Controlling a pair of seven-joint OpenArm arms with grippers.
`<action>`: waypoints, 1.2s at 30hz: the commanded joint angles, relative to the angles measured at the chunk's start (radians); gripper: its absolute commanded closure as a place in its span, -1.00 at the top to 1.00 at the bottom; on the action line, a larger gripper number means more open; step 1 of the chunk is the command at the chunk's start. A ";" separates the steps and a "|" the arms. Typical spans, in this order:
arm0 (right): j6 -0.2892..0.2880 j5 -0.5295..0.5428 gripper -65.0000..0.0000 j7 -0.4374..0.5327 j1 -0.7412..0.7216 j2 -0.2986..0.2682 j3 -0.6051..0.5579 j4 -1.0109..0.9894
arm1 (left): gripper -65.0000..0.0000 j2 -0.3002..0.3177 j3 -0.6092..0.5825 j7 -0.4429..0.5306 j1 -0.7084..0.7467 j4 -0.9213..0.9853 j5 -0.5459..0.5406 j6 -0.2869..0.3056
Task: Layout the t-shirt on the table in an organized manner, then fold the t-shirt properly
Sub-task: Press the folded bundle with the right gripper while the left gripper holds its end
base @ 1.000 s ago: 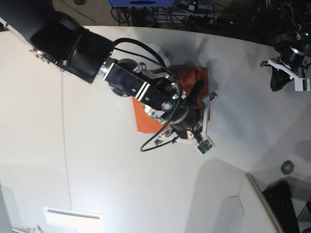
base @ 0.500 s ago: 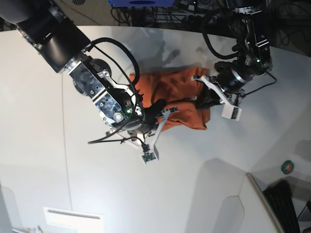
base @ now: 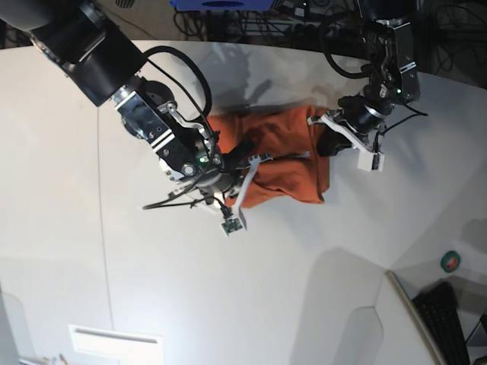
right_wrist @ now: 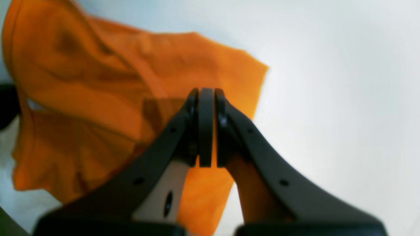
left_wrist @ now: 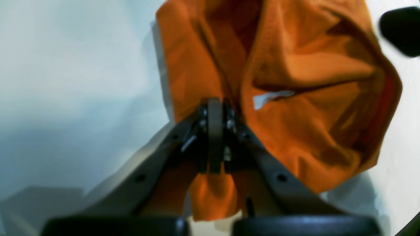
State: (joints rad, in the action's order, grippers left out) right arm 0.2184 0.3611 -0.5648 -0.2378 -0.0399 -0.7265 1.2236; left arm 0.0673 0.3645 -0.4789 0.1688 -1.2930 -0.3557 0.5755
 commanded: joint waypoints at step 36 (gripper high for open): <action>0.000 -0.003 -1.00 0.082 0.120 -0.128 0.011 0.183 | 1.00 0.076 -0.008 -0.109 0.018 -0.037 -0.283 0.010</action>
State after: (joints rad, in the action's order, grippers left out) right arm 0.2226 0.3611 -0.5049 -0.0982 -0.1677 -0.7200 1.3918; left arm 0.1356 0.3538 -0.6048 0.1921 -1.3148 -0.6228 0.5758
